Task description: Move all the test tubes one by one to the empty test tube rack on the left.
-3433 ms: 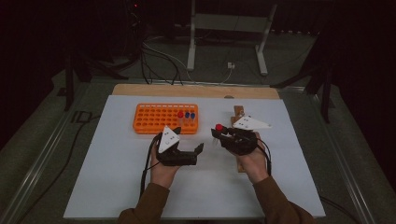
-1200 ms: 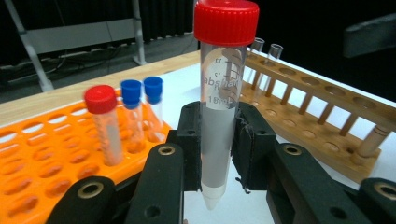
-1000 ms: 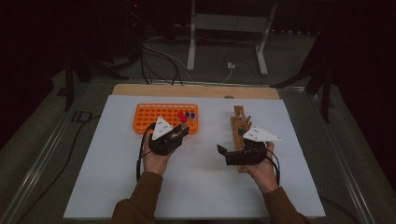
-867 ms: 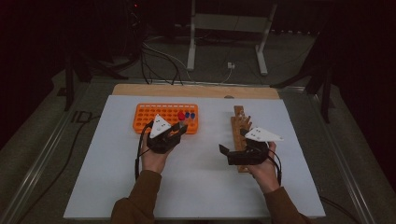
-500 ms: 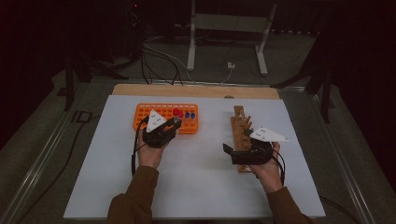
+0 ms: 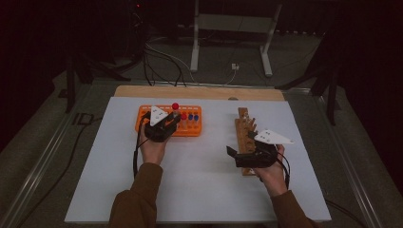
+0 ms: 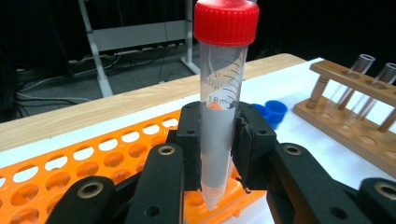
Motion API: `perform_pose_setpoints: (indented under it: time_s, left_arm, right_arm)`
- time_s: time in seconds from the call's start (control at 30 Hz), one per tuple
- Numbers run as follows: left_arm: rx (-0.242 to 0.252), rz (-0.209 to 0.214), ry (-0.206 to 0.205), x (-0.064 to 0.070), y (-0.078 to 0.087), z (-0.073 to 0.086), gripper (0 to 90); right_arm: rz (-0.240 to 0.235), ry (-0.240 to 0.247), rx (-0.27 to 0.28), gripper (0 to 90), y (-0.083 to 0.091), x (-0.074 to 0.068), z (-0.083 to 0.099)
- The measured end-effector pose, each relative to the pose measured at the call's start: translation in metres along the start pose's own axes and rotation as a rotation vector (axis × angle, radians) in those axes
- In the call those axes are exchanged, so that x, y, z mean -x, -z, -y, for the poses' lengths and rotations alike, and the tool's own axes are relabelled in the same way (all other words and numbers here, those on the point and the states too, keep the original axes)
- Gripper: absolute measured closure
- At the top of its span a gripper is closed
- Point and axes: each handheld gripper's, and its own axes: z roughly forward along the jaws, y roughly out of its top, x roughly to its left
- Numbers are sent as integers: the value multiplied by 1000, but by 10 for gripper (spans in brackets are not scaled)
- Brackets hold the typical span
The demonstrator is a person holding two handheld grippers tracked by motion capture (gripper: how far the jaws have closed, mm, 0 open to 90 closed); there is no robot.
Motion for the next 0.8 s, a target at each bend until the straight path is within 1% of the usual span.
perform_pose_setpoints:
  time_s: [0.03,0.13,0.23,0.37,0.43,0.57,0.73,0.8]
  left_arm:
    - [-4,-8,-2,-1,-2,0,743]
    - [-8,-23,10,-1,-8,1,743]
    - [-16,-42,23,-2,-12,3,743]
    - [-30,-54,37,-4,-18,8,742]
    - [-33,-53,49,-4,-21,10,742]
    - [-54,-58,53,-5,-25,15,742]
    - [-94,-51,41,-4,-28,25,743]
    - [-110,-52,45,-4,-30,29,743]
  right_arm:
    - [-1,-1,0,1,0,0,0]
    - [-5,-8,1,1,0,0,0]
    - [-9,-5,1,1,-1,-1,0]
    - [-13,-7,3,1,-1,-1,0]
    - [-13,-7,5,1,0,-1,0]
    - [-14,-14,8,1,1,1,0]
    - [-17,-14,6,2,1,1,0]
    - [-20,-10,3,1,1,0,0]
